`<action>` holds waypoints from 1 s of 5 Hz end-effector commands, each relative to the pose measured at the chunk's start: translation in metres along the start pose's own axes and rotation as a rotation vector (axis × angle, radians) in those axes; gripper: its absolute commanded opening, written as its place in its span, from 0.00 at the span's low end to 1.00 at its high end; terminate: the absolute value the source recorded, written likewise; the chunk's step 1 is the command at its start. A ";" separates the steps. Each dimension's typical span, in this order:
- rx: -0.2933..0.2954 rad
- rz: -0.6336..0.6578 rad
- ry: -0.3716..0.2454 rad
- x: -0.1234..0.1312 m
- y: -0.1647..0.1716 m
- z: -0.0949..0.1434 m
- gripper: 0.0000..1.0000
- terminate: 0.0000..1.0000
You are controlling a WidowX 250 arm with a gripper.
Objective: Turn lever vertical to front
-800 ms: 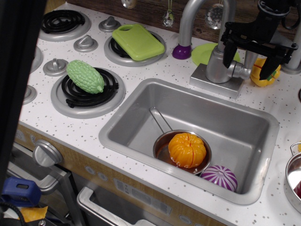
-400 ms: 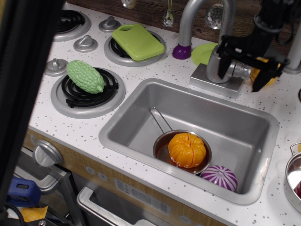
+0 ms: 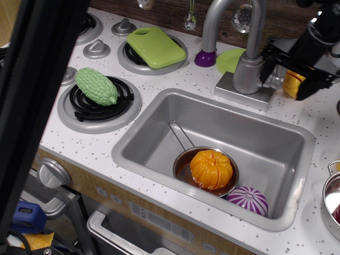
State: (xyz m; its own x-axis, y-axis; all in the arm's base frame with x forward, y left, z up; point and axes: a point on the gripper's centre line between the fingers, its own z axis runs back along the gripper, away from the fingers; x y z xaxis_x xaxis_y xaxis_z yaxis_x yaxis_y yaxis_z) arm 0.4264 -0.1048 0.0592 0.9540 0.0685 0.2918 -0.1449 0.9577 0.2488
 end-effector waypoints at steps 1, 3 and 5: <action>-0.039 0.060 -0.116 0.023 0.004 0.038 1.00 0.00; -0.015 0.042 -0.135 0.036 0.011 0.041 1.00 0.00; 0.021 0.002 -0.196 0.052 0.015 0.040 1.00 0.00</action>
State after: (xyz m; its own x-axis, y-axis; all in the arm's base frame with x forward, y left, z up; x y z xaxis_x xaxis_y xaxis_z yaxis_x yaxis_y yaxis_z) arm 0.4608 -0.0980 0.0896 0.9114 -0.0091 0.4114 -0.1260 0.9456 0.3000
